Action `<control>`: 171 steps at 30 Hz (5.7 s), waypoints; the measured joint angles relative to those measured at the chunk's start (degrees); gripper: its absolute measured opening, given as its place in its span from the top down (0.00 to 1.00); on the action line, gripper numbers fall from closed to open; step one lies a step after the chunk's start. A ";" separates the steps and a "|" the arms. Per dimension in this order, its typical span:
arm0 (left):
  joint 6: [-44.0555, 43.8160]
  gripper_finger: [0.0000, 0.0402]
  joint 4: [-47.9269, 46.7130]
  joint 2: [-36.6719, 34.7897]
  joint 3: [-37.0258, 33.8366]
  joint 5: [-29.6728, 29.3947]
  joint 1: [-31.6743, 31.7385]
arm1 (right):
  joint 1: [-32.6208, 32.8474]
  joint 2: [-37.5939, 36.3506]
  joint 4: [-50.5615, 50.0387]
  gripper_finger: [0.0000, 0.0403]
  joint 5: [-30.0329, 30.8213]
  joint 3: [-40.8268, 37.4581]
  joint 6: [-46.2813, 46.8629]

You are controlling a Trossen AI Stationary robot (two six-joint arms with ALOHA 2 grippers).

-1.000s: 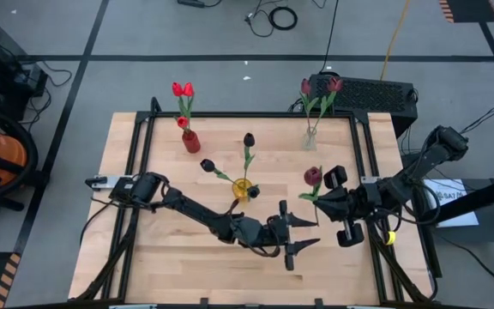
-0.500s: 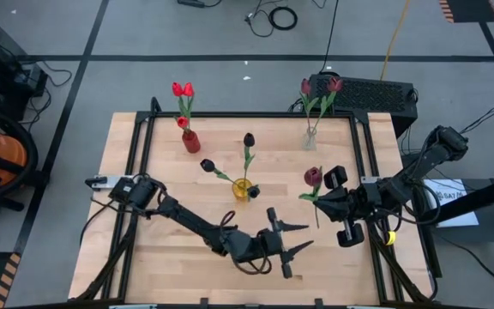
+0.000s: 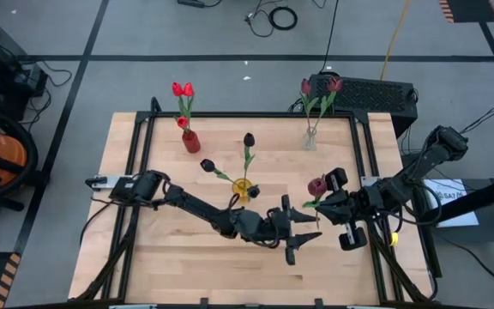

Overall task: Sort flowers into vase by color
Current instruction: Put the dark red flower into the transparent vase, then return to Home Position

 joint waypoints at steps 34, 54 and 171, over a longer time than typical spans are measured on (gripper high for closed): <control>-3.01 0.96 -10.61 0.00 -0.76 1.79 0.31 | 0.00 -17.87 -44.68 0.60 0.00 0.00 22.35; -4.44 0.96 -18.29 -0.04 -0.81 0.43 0.47 | 0.00 -20.79 -54.69 0.69 0.06 0.00 23.07; -11.15 0.67 -40.78 0.00 -0.81 -15.35 -14.81 | -54.20 -21.68 -40.76 0.50 7.76 -25.51 18.12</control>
